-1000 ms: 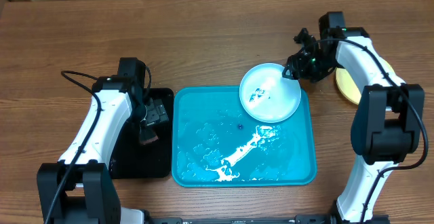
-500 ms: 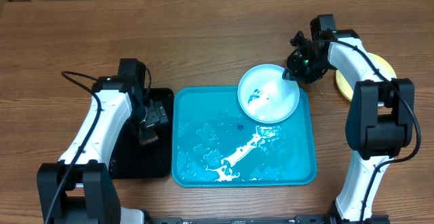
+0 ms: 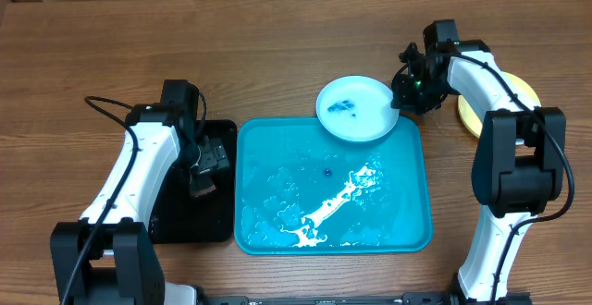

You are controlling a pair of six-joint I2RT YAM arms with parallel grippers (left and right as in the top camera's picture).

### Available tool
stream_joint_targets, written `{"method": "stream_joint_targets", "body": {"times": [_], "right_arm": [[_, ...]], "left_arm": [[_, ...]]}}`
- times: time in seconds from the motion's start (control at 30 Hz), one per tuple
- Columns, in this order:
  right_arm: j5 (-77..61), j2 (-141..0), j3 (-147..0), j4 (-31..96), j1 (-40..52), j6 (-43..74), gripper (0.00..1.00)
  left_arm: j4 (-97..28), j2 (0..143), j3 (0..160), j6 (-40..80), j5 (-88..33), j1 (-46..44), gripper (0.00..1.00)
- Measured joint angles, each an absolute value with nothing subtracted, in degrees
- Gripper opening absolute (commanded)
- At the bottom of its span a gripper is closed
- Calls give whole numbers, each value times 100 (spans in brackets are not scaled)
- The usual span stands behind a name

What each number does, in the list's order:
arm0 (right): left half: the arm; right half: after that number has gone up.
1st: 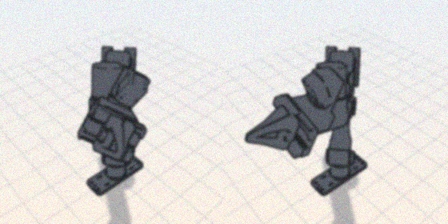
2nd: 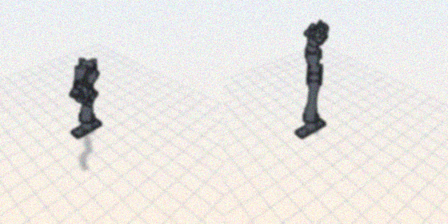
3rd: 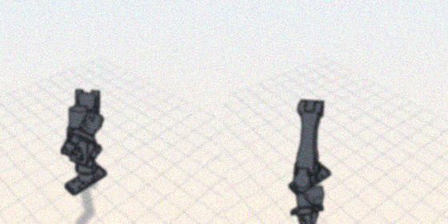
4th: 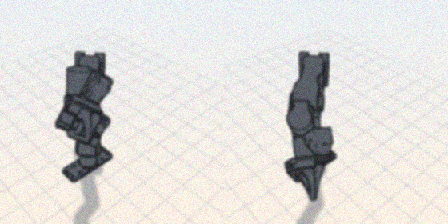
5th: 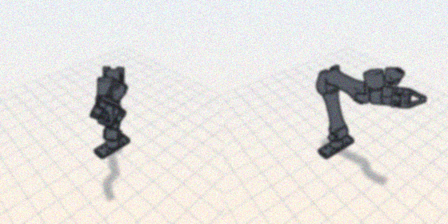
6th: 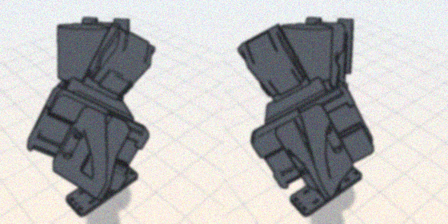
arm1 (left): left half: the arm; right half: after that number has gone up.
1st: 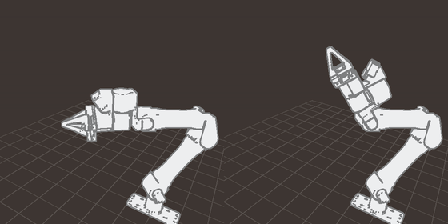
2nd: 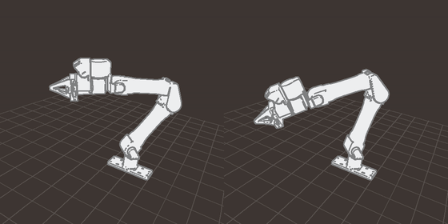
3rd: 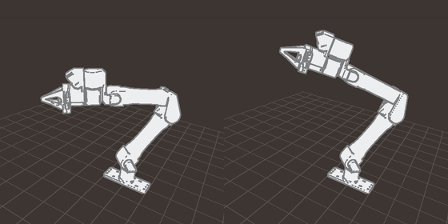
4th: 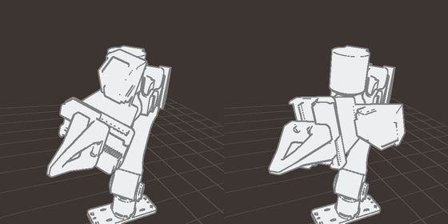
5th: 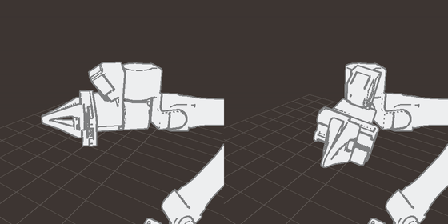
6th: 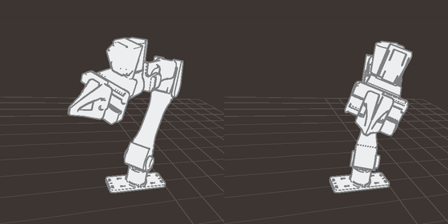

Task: Clean dirty plates on tray and stack at the side
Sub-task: 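Grasp the white plate rim with right gripper and pull it toward tray center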

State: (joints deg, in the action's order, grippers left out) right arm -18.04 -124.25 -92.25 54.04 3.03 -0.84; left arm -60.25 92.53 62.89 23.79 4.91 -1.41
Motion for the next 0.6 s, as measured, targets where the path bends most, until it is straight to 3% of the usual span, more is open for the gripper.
{"method": "stream_joint_targets", "body": {"times": [0.27, 0.6], "right_arm": [[-1647, -12204, -9223, 5610, 373, -10, 4], [-1273, -10945, -9220, 6504, 1061, 97, 4]], "left_arm": [[-6018, 9253, 6289, 2379, 491, -141, 100], [-5966, 9253, 6289, 2379, 491, -141, 100]]}}
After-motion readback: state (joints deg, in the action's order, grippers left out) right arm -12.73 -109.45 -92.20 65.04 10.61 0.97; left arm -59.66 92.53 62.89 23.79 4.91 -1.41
